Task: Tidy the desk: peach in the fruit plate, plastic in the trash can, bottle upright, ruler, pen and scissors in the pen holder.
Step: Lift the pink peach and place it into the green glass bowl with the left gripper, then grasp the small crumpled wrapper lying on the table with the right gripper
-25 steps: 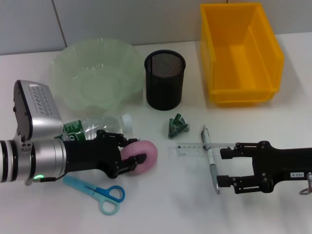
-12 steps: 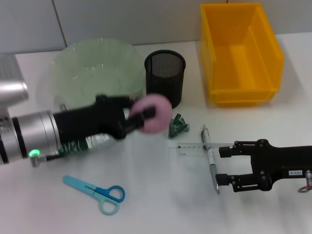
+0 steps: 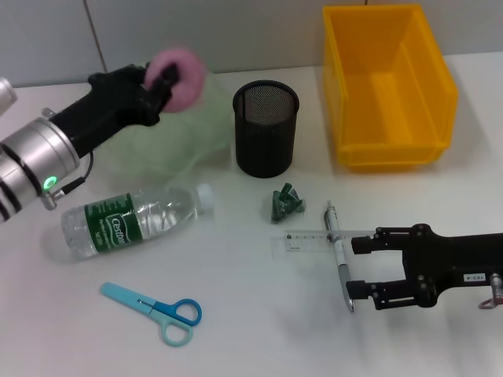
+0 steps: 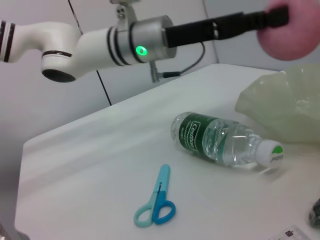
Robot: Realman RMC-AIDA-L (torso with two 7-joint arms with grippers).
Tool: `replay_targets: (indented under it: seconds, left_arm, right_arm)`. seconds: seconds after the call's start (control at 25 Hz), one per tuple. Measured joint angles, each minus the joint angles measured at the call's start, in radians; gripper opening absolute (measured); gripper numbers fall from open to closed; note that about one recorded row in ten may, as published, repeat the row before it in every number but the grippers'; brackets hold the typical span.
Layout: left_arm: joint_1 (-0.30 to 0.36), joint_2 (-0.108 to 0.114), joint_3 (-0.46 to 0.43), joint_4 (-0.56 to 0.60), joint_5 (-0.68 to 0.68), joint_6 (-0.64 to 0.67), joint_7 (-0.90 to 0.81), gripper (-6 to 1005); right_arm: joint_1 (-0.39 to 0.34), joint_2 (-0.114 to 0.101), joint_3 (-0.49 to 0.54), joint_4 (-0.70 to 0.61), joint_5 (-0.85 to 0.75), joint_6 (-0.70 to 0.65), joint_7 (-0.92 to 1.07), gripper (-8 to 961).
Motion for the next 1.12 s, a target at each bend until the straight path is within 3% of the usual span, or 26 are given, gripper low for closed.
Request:
replay_targets:
  seconds: [0.28,0.4,0.84,1.12]
  left_arm:
    - [-0.078,-0.003,0.020,-0.061,-0.040,-0.243,0.094,188]
    - [-0.082,-0.003,0.018,-0.062,-0.041,-0.281,0.092,166]
    - [-0.081,-0.003,0.012,-0.063,-0.045,-0.313,0.084,384]
    - [-0.082,-0.002,0.012,-0.061,-0.045,-0.313,0.084,750]
  right_arm:
    - [0.010,0.000,0.000,0.000,0.000,0.000,0.000,769]
    - [0.010,-0.001,0.000,0.000,0.000,0.002,0.000,769]
    - [0.019,-0.001,0.000,0.000,0.000,0.022,0.000,769]
    - [0.023,0.000,0.000,0.001,-0.002,0.023,0.000,769]
